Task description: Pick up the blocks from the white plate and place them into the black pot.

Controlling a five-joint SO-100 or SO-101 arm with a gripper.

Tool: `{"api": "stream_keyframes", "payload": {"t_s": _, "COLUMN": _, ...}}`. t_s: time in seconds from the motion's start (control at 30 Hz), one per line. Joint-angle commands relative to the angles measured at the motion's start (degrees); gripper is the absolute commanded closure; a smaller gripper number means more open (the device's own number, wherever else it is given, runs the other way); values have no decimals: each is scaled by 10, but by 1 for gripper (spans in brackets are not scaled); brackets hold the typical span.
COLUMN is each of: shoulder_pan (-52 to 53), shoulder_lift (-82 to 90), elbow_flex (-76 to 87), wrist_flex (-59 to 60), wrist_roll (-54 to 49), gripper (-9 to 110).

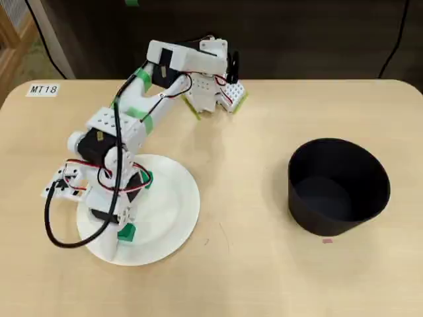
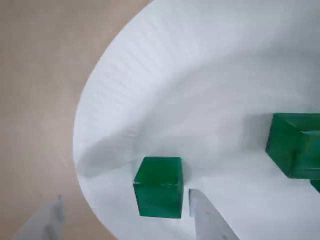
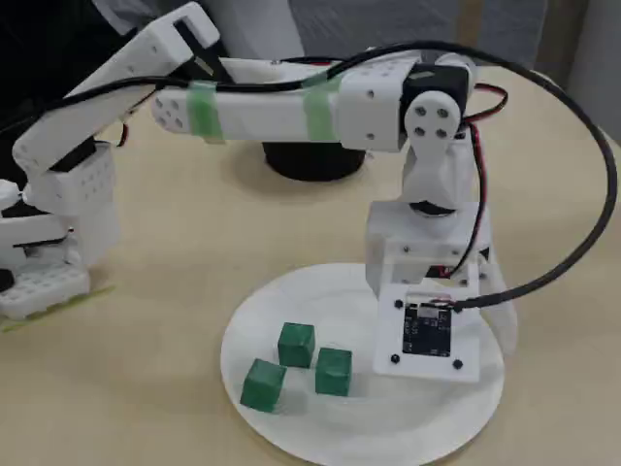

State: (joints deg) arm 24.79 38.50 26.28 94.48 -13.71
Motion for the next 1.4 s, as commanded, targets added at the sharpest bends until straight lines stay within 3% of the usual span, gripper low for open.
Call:
{"api": "stream_keyframes", "payload": {"t_s": 0.0, "shoulder_pan": -2, "shoulder_lift": 5, "elbow_flex": -32, "wrist_flex": 0, "wrist_roll": 4, "gripper": 67}}
{"api": "stream_keyframes", "payload": {"t_s": 0.47, "shoulder_pan": 4, "shoulder_lift": -18, "elbow_flex": -34, "wrist_flex": 4, "wrist_roll": 18, "gripper": 72}}
{"api": "stream_keyframes", "payload": {"t_s": 0.77, "shoulder_pan": 5, "shoulder_lift": -56, "elbow_flex": -103, "wrist_flex": 4, "wrist_roll": 52, "gripper": 104}}
{"api": "stream_keyframes", "payload": {"t_s": 1.17, "shoulder_pan": 4, "shoulder_lift": -41, "elbow_flex": -255, "wrist_flex": 5, "wrist_roll": 62, "gripper": 104}}
{"api": "stream_keyframes", "payload": {"t_s": 1.37, "shoulder_pan": -33, "shoulder_lift": 51, "elbow_flex": -302, "wrist_flex": 8, "wrist_roll": 76, "gripper": 104}}
